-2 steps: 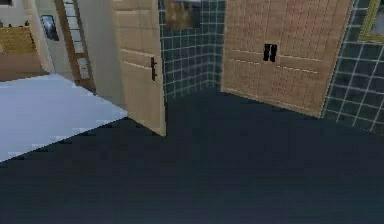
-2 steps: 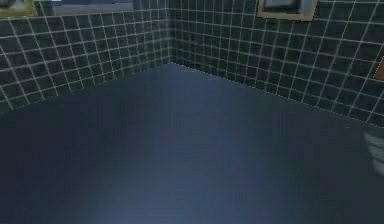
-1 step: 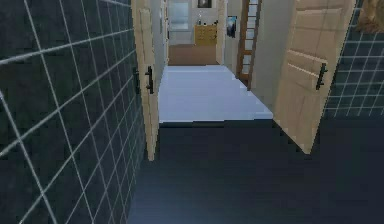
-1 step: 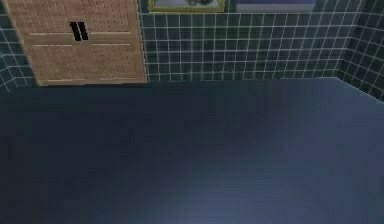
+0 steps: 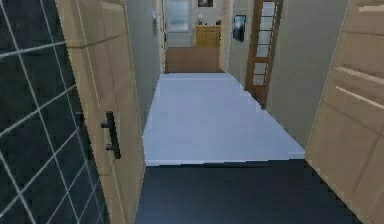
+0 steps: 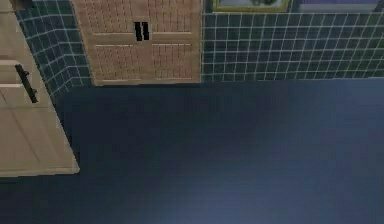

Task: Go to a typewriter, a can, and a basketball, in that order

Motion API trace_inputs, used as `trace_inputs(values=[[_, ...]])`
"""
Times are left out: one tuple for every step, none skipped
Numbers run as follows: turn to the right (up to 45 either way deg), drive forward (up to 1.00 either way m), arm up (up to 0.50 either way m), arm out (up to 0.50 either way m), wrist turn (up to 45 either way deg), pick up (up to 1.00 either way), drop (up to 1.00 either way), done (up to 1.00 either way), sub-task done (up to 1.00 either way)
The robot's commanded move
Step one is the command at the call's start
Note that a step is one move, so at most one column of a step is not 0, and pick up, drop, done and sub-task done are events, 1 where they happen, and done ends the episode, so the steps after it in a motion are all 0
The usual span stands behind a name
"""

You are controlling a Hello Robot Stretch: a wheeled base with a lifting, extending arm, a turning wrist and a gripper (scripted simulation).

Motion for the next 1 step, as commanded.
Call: trace_inputs(values=[[0.0, 0.80, 0.00, 0.00, 0.0, 0.00, 0.00, 0.00, 0.00]])
